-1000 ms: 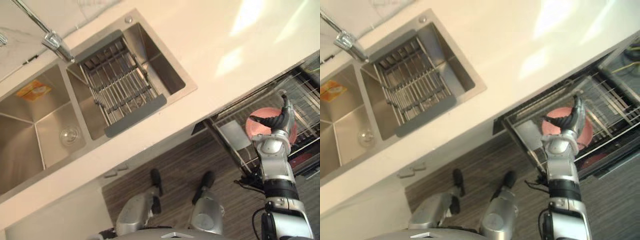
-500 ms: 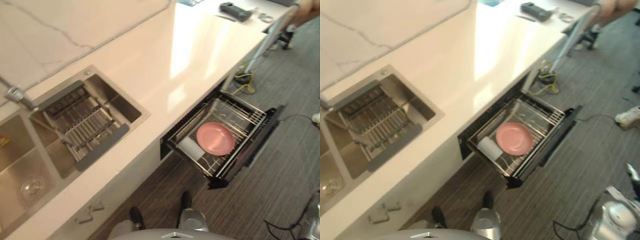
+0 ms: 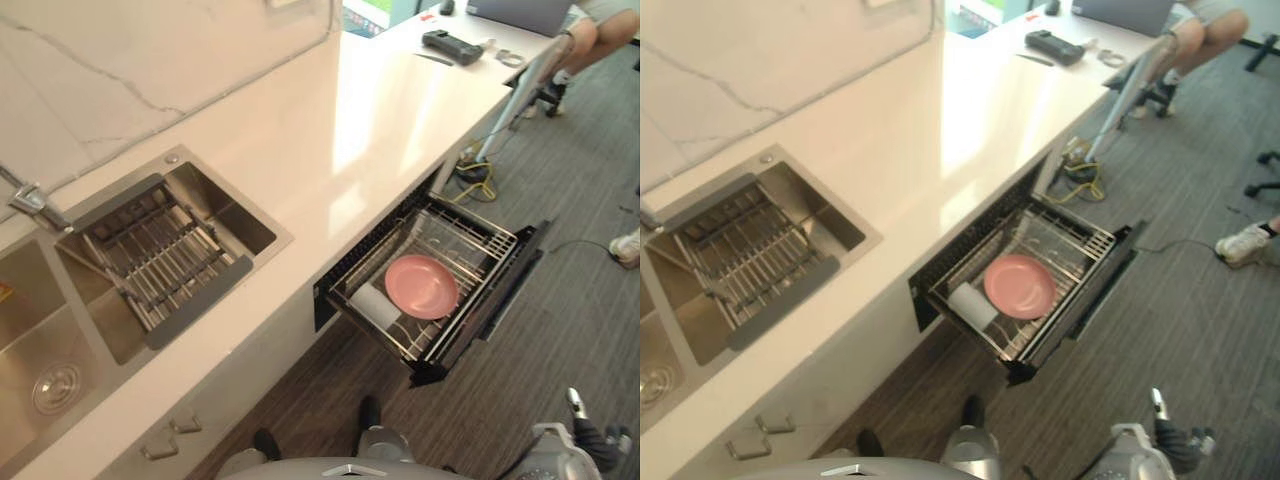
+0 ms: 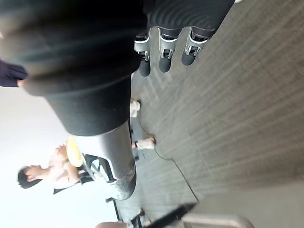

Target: Walk over to the sink, pick up the cup, carry it to the dishwasher, place the cup inside the dishwasher, then close the dishwasher door

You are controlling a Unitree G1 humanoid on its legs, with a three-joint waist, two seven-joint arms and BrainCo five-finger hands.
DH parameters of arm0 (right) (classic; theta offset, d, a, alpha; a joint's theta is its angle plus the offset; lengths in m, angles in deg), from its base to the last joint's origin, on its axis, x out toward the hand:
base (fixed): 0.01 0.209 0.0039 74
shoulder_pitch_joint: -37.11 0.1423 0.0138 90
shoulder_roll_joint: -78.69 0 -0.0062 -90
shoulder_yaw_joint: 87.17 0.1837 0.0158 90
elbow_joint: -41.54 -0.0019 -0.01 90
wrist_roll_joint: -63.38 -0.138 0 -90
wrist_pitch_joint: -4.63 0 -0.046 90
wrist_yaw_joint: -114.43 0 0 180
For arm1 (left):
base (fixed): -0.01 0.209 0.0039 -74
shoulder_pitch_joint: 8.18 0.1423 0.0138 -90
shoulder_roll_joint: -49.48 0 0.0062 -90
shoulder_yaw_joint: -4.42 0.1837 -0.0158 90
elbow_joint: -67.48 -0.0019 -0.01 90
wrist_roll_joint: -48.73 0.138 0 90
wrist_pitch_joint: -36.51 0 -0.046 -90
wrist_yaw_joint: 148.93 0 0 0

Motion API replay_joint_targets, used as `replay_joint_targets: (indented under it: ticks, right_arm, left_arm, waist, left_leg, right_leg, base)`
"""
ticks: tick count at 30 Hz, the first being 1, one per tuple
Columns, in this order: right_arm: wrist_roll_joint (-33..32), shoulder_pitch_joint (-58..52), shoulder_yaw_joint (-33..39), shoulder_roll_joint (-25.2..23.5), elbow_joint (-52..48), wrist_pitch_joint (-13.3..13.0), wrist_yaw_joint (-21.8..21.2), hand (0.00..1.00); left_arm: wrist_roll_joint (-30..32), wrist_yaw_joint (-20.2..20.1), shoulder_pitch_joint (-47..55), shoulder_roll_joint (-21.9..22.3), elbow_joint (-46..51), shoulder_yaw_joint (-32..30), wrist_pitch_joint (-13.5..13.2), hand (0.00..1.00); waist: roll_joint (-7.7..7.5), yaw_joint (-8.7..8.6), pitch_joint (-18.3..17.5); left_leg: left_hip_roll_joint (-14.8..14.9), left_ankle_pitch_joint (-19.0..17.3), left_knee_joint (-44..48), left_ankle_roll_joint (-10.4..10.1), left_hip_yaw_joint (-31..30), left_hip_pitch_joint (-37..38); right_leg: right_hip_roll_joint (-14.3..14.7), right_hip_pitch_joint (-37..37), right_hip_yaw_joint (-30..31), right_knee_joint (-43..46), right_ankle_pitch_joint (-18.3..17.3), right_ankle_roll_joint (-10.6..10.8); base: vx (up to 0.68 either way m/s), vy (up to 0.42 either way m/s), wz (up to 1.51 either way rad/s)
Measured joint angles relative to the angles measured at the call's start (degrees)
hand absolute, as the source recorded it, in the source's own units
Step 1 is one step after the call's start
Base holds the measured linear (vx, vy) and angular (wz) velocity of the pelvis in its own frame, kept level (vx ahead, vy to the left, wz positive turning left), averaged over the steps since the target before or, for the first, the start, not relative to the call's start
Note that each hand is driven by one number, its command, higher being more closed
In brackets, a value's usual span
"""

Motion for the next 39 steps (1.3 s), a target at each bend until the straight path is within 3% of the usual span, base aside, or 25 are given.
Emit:
replay_joint_targets:
  ticks: [6, 13, 18, 27, 32, 39]
  right_arm:
    - [-9.34, 4.47, -4.62, 0.02, 6.76, -0.49, -1.63, 0.00]
    - [-9.42, 7.37, -10.38, 0.38, 10.38, -1.48, -0.93, 0.00]
    - [-9.42, 7.44, -14.88, 3.69, 10.71, -1.20, 1.35, 0.00]
    - [-9.34, 9.88, -18.59, 6.50, 9.98, 2.26, 1.36, 0.00]
    - [-8.54, 11.53, -19.19, 8.56, 9.65, 5.73, 0.69, 0.00]
    - [-7.32, 12.99, -21.24, 12.23, 9.62, 9.05, -1.80, 0.00]
  left_arm:
    - [-0.74, -0.19, -0.47, 1.20, -0.37, -1.41, -0.83, 0.00]
    - [-0.59, -0.21, -0.54, 2.23, -0.34, -1.20, -1.77, 0.00]
    - [-0.48, -0.28, -0.63, 2.60, -0.30, 0.62, -1.79, 0.00]
    - [0.65, -0.55, -0.51, 3.15, -0.32, 1.97, -1.85, 0.00]
    - [0.74, -0.74, -0.51, 3.17, -0.35, 1.84, -1.93, 0.00]
    - [0.75, -1.73, -0.23, 3.51, -0.46, 0.80, -3.54, 0.00]
  waist:
    - [1.91, 1.93, 1.01]
    - [3.04, 3.10, 2.75]
    - [3.92, 3.07, 3.13]
    - [5.36, 3.54, 3.46]
    - [6.41, 3.59, 3.33]
    - [7.94, 4.58, 3.70]
  left_leg:
    - [-0.93, 1.39, -1.09, 0.62, -4.01, 0.56]
    - [-1.45, 1.58, -1.07, 0.79, -7.19, 0.43]
    - [-1.89, 2.26, -1.06, 0.96, -9.12, -0.31]
    - [-2.14, 3.26, -0.77, -0.14, -12.32, -2.00]
    - [-2.11, 3.37, 0.20, -0.10, -13.63, -2.89]
    - [-2.34, 4.49, 0.14, -0.21, -16.40, -3.66]
  right_leg:
    - [-0.81, 2.49, -3.82, 0.04, -0.46, 0.75]
    - [-1.23, 3.66, -7.16, 0.45, -1.02, 1.41]
    - [-1.80, 3.80, -8.90, 0.79, -1.35, 1.67]
    - [-1.99, 4.30, -11.92, 0.84, -1.37, 1.49]
    - [-2.04, 4.33, -13.00, 1.36, -1.41, 1.29]
    - [-3.81, 3.48, -15.40, 6.61, -4.13, 1.50]
  base:
    - [0.06, 0.020, 0.35]
    - [0.03, 0.007, 0.20]
    - [-0.02, 0.006, 0.16]
    - [-0.06, 0.010, 0.18]
    - [-0.02, 0.005, 0.09]
    - [-0.02, 0.010, 0.23]
